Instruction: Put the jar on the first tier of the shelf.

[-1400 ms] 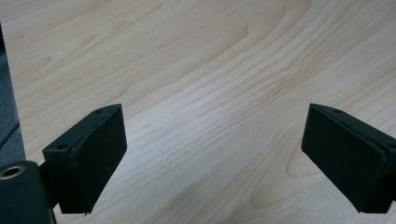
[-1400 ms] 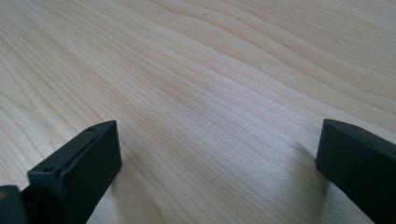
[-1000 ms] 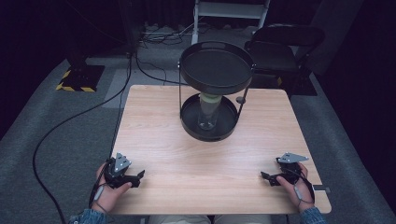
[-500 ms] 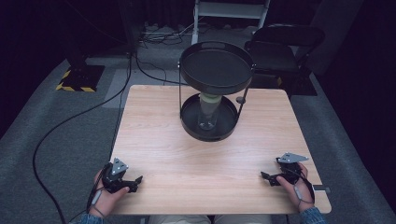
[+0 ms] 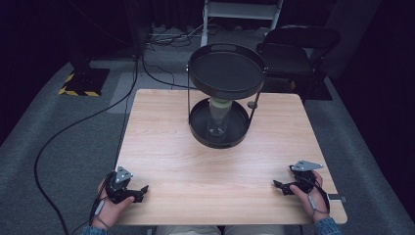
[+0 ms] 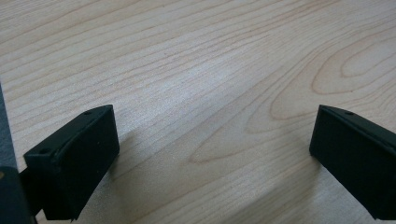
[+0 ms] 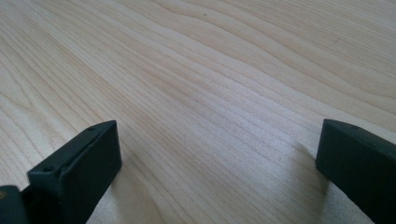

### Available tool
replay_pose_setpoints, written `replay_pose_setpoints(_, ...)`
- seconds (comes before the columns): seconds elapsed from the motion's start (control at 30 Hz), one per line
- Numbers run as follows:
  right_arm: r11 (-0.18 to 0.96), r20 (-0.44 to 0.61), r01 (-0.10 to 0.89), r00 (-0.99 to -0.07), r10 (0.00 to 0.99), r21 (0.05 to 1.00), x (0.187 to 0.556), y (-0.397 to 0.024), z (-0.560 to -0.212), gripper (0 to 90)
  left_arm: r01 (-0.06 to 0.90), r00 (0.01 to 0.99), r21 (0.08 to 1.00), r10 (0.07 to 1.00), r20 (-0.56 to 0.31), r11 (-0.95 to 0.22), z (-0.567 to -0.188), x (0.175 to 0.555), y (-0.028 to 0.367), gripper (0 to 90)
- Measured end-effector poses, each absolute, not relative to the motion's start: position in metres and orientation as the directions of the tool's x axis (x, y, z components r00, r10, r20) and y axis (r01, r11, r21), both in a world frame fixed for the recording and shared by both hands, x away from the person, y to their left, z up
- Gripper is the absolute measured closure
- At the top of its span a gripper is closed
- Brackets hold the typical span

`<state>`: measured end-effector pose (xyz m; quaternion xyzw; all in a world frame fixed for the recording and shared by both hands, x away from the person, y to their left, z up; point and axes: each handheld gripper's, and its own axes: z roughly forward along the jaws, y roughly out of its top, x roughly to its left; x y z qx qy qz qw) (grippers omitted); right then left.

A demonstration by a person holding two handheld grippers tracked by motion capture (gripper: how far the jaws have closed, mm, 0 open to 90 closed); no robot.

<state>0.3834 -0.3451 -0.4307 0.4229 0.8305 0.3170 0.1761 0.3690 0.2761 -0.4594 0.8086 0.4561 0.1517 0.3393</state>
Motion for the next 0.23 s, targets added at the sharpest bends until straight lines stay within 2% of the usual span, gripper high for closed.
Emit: replay_pose_setpoints(0.23,0.441,-0.024,0.591,-0.58,0.814,0.675,0.3834,-0.3451,-0.4307,0.3,0.634,0.538,0.688,0.841,-0.064,-0.353,-0.4594,0.3687,0.2761,1.3)
